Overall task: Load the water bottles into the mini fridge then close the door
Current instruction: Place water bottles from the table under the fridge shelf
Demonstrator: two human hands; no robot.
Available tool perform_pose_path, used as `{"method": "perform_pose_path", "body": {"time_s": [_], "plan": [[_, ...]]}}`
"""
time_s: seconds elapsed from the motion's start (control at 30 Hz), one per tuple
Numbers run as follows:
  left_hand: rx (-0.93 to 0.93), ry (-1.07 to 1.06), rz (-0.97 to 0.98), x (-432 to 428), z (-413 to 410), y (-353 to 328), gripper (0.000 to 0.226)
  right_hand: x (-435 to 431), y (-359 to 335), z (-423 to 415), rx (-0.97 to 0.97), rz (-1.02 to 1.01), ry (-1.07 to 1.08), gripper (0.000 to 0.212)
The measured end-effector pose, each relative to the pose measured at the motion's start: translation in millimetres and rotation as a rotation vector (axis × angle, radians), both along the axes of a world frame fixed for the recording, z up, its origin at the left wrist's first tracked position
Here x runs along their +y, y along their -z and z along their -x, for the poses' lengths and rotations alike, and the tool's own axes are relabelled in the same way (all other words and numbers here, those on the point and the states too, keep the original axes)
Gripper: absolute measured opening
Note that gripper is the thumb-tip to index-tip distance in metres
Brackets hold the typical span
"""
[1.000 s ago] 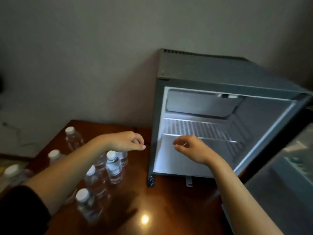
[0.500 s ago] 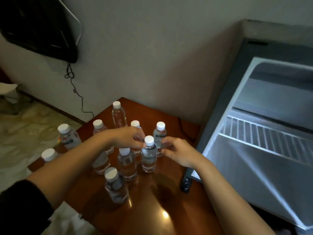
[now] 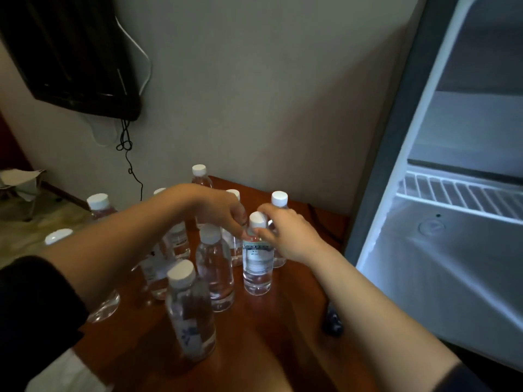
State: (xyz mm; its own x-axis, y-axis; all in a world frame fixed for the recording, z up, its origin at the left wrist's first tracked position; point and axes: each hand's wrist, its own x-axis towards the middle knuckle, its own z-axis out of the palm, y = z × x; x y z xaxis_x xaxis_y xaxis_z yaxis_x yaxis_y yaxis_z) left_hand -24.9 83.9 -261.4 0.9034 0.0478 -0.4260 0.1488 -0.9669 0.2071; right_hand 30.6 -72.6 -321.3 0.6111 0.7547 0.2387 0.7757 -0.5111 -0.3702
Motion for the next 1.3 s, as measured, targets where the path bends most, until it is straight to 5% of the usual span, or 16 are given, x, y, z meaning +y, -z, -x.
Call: {"method": "perform_pose_path", "body": {"time_s": [0.37,0.63,0.8,1.0,1.13,1.3], "plan": [[-0.253,0.107,-0.017,-56,81,-23,0.051,-73,-51,85,-0.219,-0.332,0.203,0.031],[-0.686,0.101,0.410,-126,155,15,0.062,-146,-105,159,-0.254,-0.504,0.227,0.023],[-0.841,0.059,0.752,-168,181,41,0.044,-172,-108,194,-0.134,-0.609,0.226,0.021],[-0.920,0.022,0.831,-196,196,60,0.035,-196,-85,220,0.028,-0.763,0.188,0.021],[-0.926,0.003,0.896,-214,192,70,0.027,-215,-63,218,0.236,-0.695,0.179,0.031],[-0.892,-0.037,0.918,-236,174,83,0.050,-228,-39,208,0.333,-0.616,0.228,0.041]]}}
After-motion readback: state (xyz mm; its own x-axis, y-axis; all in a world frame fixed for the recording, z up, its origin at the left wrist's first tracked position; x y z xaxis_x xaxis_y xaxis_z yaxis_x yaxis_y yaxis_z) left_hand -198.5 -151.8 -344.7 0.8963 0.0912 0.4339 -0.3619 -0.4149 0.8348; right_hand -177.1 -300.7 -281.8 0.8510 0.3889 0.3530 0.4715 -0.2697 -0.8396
